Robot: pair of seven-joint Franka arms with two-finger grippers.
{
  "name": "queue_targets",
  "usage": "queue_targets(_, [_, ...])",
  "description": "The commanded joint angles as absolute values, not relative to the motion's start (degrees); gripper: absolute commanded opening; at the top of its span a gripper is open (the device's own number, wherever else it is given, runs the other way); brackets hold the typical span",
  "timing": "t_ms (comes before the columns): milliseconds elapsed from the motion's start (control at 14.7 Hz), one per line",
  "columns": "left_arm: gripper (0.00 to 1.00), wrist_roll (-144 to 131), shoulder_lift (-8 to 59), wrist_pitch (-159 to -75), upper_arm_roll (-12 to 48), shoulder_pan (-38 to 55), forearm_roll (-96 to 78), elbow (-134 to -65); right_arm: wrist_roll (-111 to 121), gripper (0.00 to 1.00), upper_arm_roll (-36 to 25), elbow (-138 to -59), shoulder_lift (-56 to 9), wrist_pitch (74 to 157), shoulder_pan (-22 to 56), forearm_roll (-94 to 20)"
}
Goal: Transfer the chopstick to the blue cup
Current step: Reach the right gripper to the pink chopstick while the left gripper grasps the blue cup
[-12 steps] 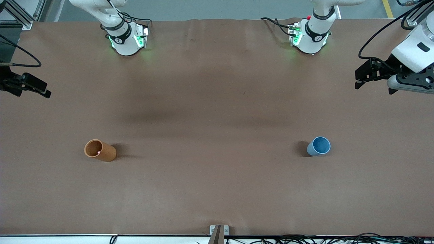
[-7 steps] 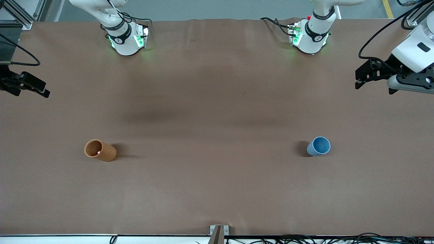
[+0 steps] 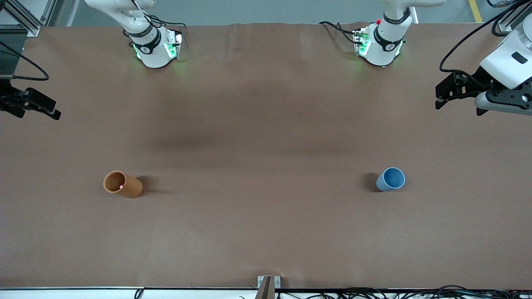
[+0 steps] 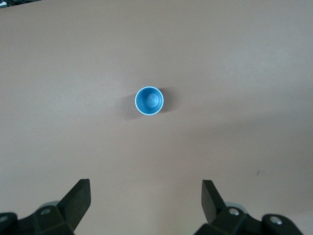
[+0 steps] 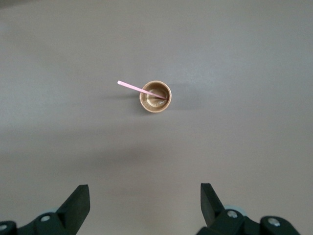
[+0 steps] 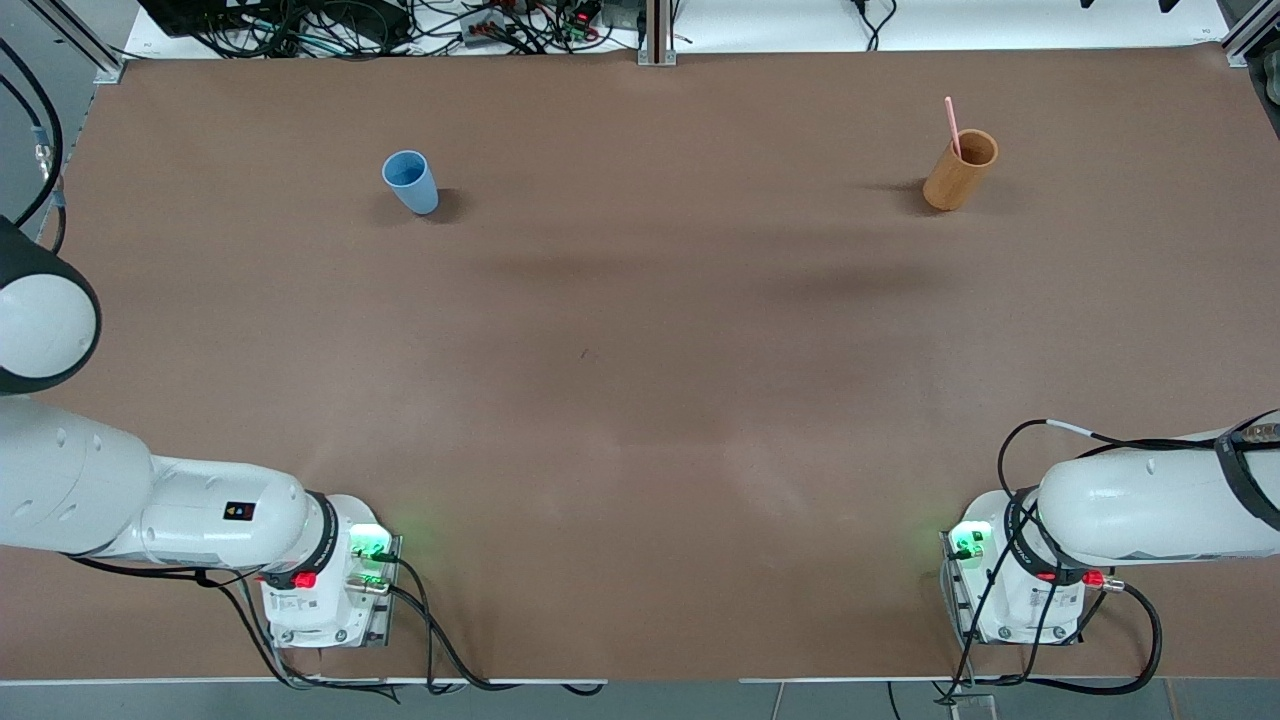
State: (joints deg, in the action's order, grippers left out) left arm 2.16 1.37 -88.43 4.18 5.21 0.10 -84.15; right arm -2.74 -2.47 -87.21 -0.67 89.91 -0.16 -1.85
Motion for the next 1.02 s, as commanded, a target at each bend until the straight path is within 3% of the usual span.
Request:
queue_targets(0, [1.0,1.49,3.68,-88.24,4.13,5.45,0.26,-83.14,-3.16,1.0,-2.2,-89.3,-0.34,93.59,0.09,-0.88])
queue_targets(476, [1.0,2.11,18.52,-101.32,3.87,4.48,-1.67,-83.76,-8.0,1.0,-1.76,-87.01,-17.64,106.5,5.88,9.66])
queue_targets(612, [1.0,2.02,22.22,-105.8,3.78,4.48,-1.41,-84.98,-6.78,0.99,-1.76,-87.36,-19.16,109.86,6.68,9.23])
queue_targets(680, [1.0,2.02,22.76,-109.04,3.78,4.22,-1.32,-87.08,-6.25,0.93,-1.24,-87.8,-19.33,110.73,6.94,8.88])
queue_targets(952, [1.0,2.11,23.03,-122.58,2.73,3.87,-0.97,-98.06,-4.22,0.91,-0.97,-88.94,-20.91,114.94,8.97,8.97])
